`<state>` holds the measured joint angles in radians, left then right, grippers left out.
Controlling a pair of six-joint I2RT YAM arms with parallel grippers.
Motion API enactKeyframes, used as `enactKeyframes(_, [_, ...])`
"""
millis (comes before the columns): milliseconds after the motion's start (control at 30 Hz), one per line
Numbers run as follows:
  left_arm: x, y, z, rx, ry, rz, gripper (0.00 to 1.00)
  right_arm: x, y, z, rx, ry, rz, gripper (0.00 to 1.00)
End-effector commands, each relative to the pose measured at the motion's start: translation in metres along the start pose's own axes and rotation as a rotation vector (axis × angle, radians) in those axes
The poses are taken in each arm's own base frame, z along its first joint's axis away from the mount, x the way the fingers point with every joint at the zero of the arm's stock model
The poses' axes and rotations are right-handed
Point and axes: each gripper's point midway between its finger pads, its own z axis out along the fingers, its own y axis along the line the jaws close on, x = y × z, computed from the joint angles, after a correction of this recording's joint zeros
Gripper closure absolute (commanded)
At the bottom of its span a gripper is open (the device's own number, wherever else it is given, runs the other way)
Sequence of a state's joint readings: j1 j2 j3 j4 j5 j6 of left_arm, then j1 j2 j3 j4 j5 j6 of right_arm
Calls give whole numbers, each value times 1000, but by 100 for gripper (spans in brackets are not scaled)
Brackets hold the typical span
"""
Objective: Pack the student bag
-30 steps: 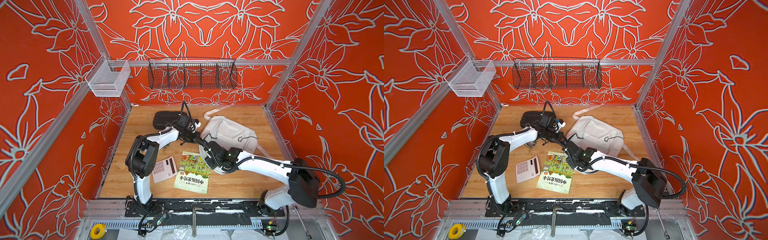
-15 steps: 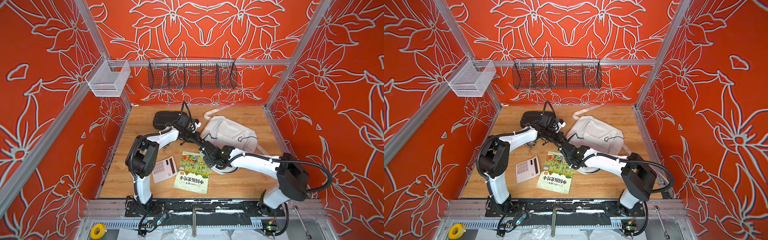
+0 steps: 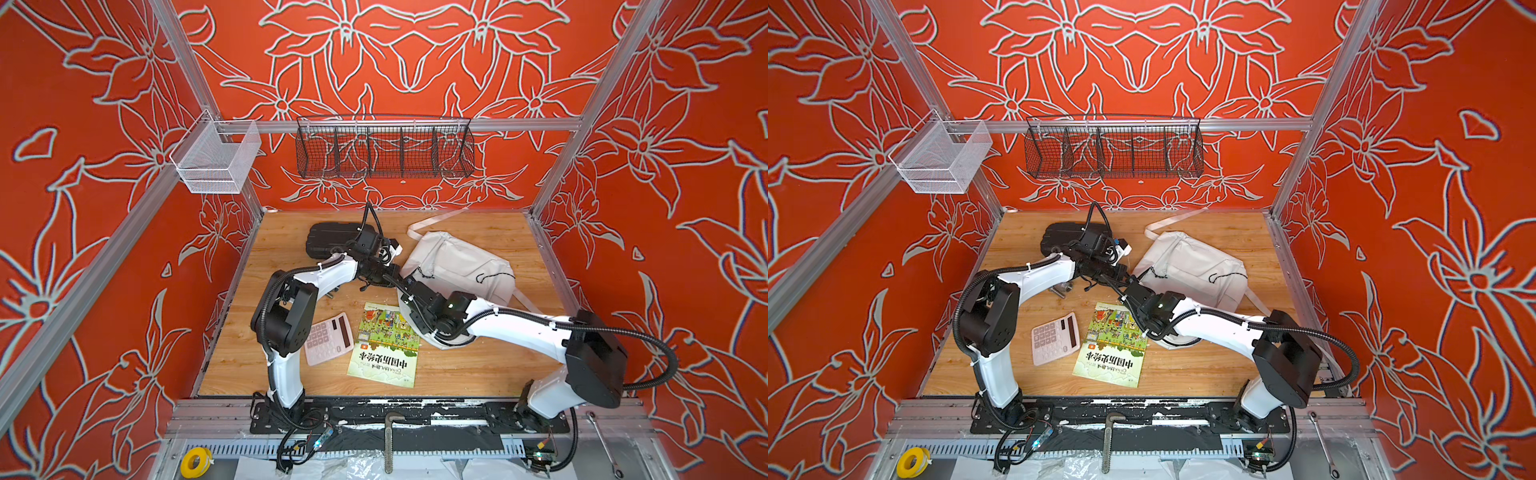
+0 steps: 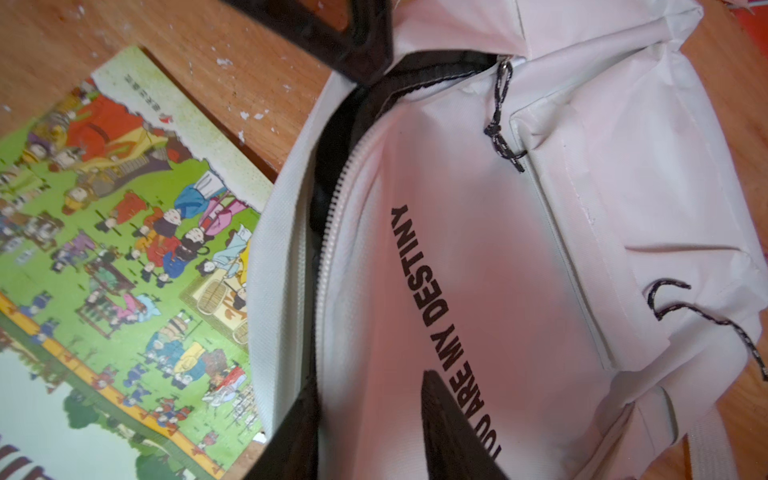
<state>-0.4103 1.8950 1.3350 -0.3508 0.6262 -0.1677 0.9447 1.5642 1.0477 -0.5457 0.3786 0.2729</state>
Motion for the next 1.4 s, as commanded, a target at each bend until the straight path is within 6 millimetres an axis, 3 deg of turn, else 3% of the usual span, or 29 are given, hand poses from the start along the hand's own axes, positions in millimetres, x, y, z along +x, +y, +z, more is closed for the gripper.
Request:
enactKeyframes(0, [-5, 0, 0, 8, 1, 17, 100, 24, -4, 14, 50, 101, -21, 69])
enactKeyframes(167, [-6, -1, -1, 9, 3, 27, 100, 32, -9, 22, 93, 147, -17, 81])
enactKeyframes(300, [-9, 2, 1, -1, 8, 33, 100, 20, -13, 11, 82, 118, -10, 100])
enactKeyframes(467, [-20, 16, 3, -59, 11, 36, 100, -6, -38, -14, 96, 62, 32, 100])
enactKeyframes(633, [-39, 24, -20, -196, -62, 88, 49, -20, -75, -21, 67, 67, 114, 100])
enactKeyframes(733, [-36, 32, -44, -317, -109, 90, 31, -32, -94, -25, 63, 66, 142, 100])
enactKeyframes(833, [-20, 33, -64, -430, -110, 97, 2, -42, -116, -27, 89, 45, 171, 100])
enactKeyframes(933, [7, 23, -68, -503, -67, 145, 3, -49, -140, -22, 115, 46, 190, 100])
enactKeyframes(1033, [36, 8, -60, -572, 11, 216, 2, -59, -162, -18, 109, 41, 210, 100])
enactKeyframes(1200, [80, -15, -36, -663, 130, 276, 1, -74, -183, -21, 128, 20, 169, 100])
enactKeyframes(1367, [111, -31, -6, -710, 219, 300, 3, -77, -199, -22, 109, 4, 213, 100])
